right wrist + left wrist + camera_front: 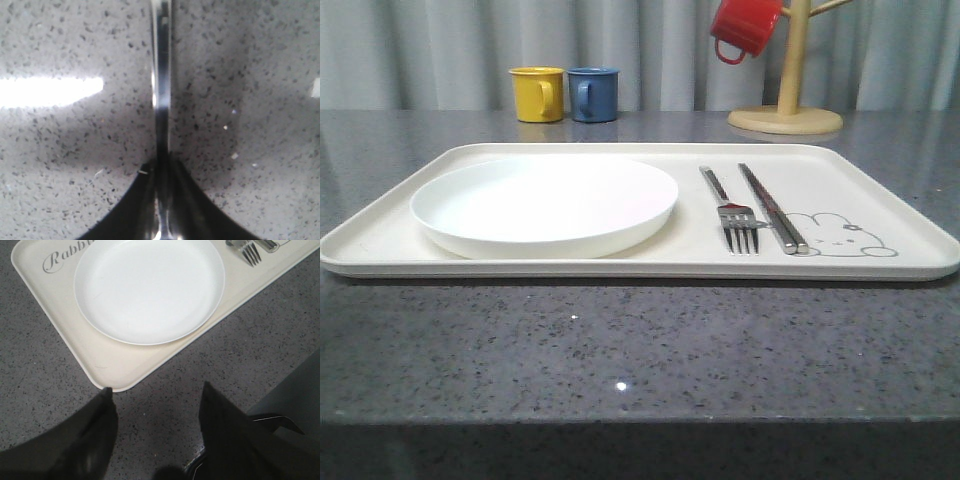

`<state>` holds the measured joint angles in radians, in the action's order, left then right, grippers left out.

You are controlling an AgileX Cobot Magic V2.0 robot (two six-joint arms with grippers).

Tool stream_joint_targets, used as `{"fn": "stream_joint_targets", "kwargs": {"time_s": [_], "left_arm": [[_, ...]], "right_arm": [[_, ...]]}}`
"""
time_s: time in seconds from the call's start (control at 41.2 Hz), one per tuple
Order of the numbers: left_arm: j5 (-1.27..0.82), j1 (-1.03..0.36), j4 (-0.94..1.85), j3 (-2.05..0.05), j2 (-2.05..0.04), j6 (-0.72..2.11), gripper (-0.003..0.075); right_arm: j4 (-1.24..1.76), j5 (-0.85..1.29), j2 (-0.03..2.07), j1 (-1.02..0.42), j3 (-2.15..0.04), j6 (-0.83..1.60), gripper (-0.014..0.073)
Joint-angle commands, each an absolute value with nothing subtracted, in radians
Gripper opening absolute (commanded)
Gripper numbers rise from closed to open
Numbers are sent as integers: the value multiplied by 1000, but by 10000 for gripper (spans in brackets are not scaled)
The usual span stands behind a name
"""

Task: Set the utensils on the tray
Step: 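Grasp the steel spoon with the right gripper and lift it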

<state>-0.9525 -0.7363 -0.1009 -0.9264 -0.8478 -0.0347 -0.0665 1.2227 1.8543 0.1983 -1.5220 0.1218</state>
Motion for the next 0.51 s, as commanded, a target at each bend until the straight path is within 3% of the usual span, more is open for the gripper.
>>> {"fn": "stream_joint_targets", "kwargs": {"time_s": [0.0,0.242,0.485], "left_arm": [[-896,-744,-105,-951,-844,-40,356],[-896,-744,-105,-951,-844,-40,356],[-896,-744,-105,-951,-844,-40,356]], "right_arm": [[-58,1314,1813,202,-1567,132,26],[73,1335,1755,170,-1634,132,26],[193,1335,1704,-9,-1636,92,26]]}}
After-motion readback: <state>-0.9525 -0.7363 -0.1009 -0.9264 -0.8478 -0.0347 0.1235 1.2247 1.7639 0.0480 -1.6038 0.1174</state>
